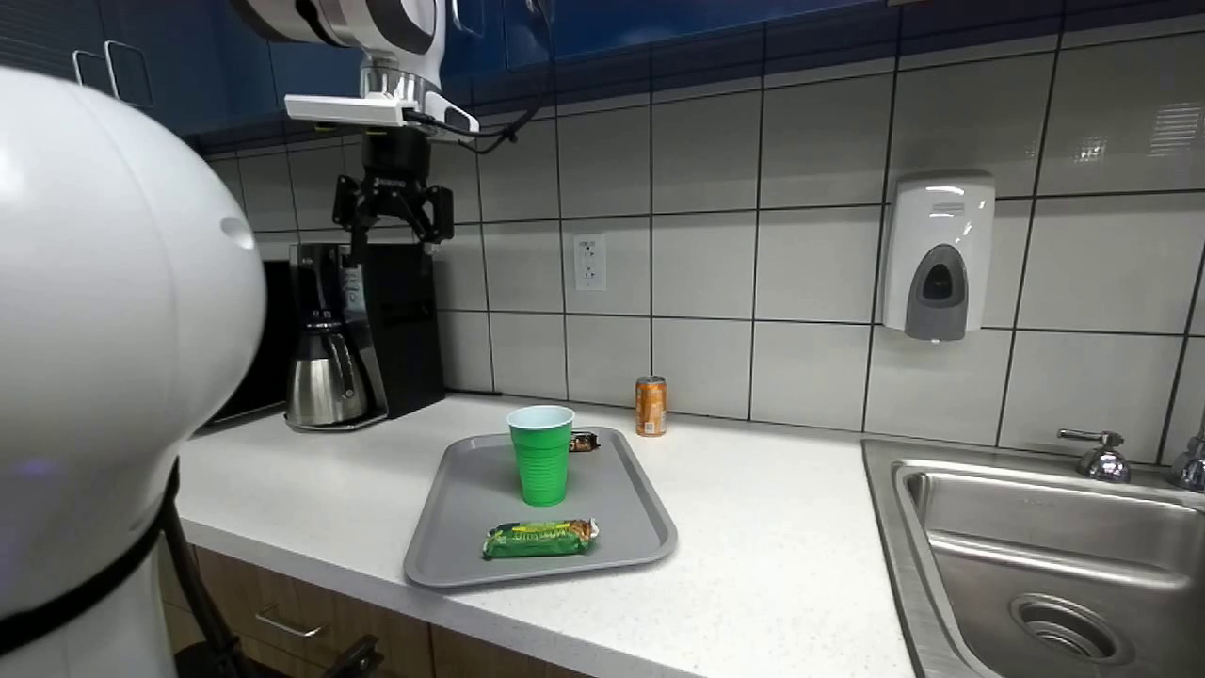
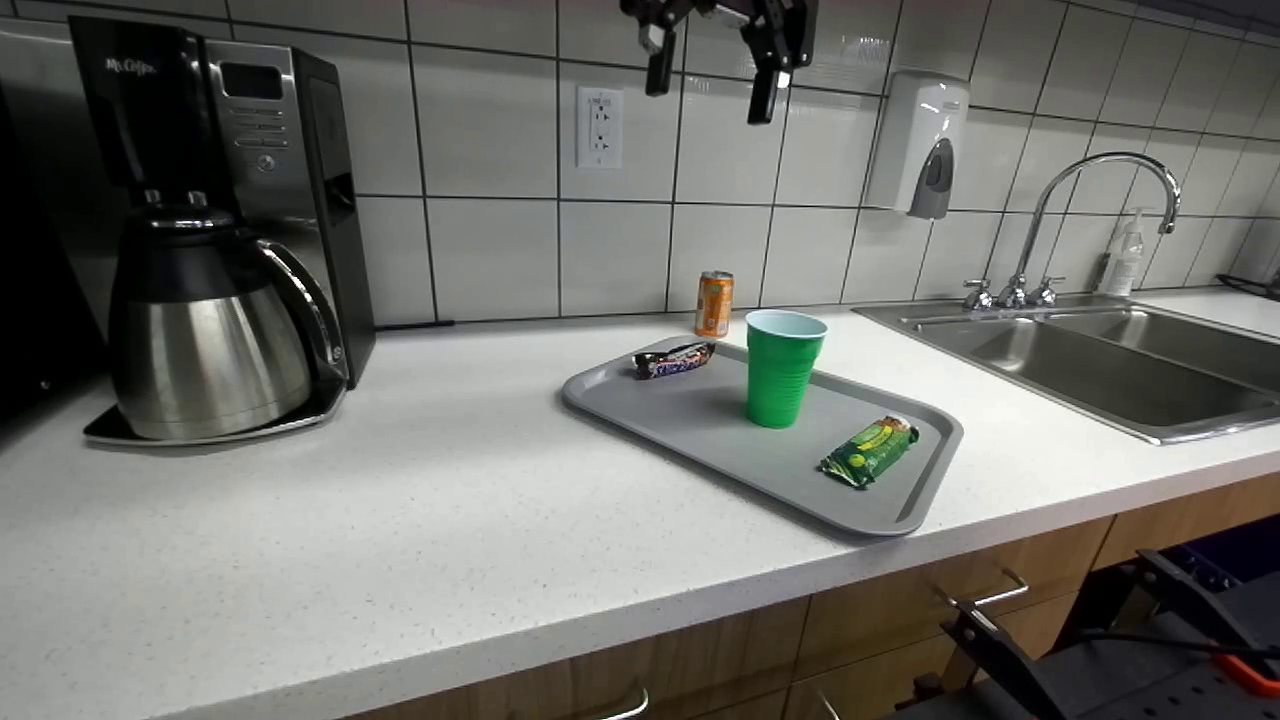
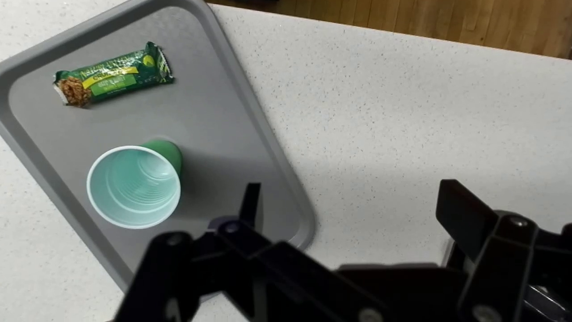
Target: Remove the chocolate bars from the tray
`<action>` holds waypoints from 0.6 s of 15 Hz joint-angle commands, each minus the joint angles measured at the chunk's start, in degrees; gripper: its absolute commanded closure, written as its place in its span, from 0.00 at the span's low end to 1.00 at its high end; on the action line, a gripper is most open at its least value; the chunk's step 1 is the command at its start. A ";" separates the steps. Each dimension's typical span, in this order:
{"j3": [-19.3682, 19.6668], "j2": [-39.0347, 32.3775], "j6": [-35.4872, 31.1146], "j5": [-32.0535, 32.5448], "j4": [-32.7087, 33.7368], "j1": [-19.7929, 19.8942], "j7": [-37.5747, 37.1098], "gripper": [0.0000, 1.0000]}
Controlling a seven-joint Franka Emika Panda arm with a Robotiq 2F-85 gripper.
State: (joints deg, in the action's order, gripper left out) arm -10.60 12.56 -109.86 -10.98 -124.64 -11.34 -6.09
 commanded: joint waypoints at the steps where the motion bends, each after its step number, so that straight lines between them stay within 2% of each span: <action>1: -0.88 -0.17 -2.65 0.71 -0.51 0.13 -1.55 0.00; 9: -2.17 -3.04 -9.93 3.71 -1.95 0.26 -6.66 0.00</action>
State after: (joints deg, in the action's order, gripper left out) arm -11.69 10.39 -116.68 -9.50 -125.88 -11.35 -9.03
